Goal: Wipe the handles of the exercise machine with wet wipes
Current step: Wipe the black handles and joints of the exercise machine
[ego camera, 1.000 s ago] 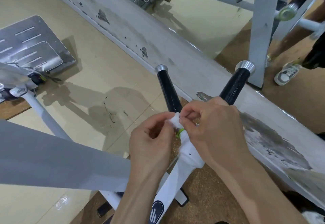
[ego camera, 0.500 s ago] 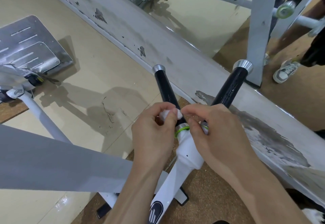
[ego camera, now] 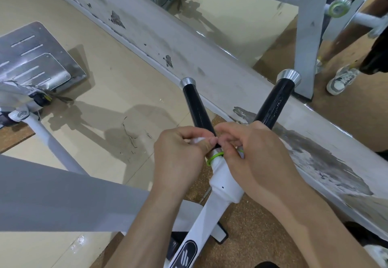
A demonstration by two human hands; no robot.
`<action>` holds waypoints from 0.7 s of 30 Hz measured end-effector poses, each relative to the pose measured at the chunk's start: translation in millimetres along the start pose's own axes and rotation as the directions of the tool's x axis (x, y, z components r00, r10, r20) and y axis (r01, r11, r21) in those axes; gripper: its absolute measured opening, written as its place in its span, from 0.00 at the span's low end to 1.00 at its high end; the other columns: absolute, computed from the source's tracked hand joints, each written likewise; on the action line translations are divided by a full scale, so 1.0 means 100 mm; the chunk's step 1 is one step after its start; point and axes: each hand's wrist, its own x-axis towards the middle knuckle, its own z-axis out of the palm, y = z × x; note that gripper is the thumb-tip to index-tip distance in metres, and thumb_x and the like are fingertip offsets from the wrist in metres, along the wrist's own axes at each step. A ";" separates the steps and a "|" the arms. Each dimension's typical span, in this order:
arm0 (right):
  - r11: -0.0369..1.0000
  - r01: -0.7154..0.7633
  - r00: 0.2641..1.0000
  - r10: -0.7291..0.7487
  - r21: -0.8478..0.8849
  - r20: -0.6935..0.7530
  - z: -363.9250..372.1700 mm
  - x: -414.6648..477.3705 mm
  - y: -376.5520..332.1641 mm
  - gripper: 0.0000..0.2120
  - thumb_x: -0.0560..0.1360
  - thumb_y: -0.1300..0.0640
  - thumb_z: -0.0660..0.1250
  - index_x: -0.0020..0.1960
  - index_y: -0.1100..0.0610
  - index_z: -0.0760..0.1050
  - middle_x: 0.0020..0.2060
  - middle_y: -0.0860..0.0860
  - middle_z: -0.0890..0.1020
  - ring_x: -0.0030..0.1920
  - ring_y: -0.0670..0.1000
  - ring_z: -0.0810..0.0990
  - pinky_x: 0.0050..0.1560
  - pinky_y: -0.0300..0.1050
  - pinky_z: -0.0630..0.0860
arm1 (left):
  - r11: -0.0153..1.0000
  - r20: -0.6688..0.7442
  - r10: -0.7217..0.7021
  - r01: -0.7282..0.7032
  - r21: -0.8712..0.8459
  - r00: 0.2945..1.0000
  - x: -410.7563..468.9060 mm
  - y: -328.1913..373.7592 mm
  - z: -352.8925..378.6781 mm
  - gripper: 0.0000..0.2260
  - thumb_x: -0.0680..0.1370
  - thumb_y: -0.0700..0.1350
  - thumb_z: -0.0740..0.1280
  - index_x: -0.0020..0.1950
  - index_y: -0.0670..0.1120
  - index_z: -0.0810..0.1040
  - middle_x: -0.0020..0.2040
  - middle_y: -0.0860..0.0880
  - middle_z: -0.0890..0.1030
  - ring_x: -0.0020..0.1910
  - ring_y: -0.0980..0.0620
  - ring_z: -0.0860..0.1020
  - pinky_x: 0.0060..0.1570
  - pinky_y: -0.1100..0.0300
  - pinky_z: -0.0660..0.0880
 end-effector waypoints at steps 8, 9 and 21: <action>0.997 -0.064 0.994 0.068 -0.053 0.086 -0.03 0.13 -0.02 0.11 0.77 0.53 0.62 0.56 0.41 0.76 0.44 0.44 0.82 0.48 0.46 0.77 0.46 0.43 0.74 | 0.999 0.022 0.018 -0.019 0.037 1.000 0.17 -0.02 -0.01 0.03 0.71 0.47 0.74 0.38 0.55 0.85 0.39 0.55 0.84 0.43 0.57 0.81 0.44 0.59 0.77; 0.995 -0.078 0.991 0.084 -0.055 0.104 -0.04 0.16 -0.02 0.09 0.77 0.53 0.62 0.53 0.43 0.77 0.43 0.46 0.82 0.46 0.47 0.78 0.47 0.45 0.76 | 0.998 0.037 0.030 -0.031 0.046 0.999 0.16 -0.04 -0.01 0.02 0.70 0.47 0.75 0.39 0.54 0.86 0.40 0.55 0.85 0.43 0.56 0.81 0.43 0.59 0.77; 0.999 -0.034 0.995 0.032 0.028 0.097 0.01 0.40 -0.01 0.09 0.72 0.55 0.69 0.52 0.46 0.79 0.36 0.46 0.81 0.39 0.46 0.78 0.46 0.48 0.77 | 0.997 -0.025 0.053 -0.054 -0.049 0.998 0.34 -0.09 0.04 0.05 0.68 0.43 0.76 0.36 0.49 0.81 0.32 0.54 0.81 0.33 0.52 0.79 0.40 0.54 0.78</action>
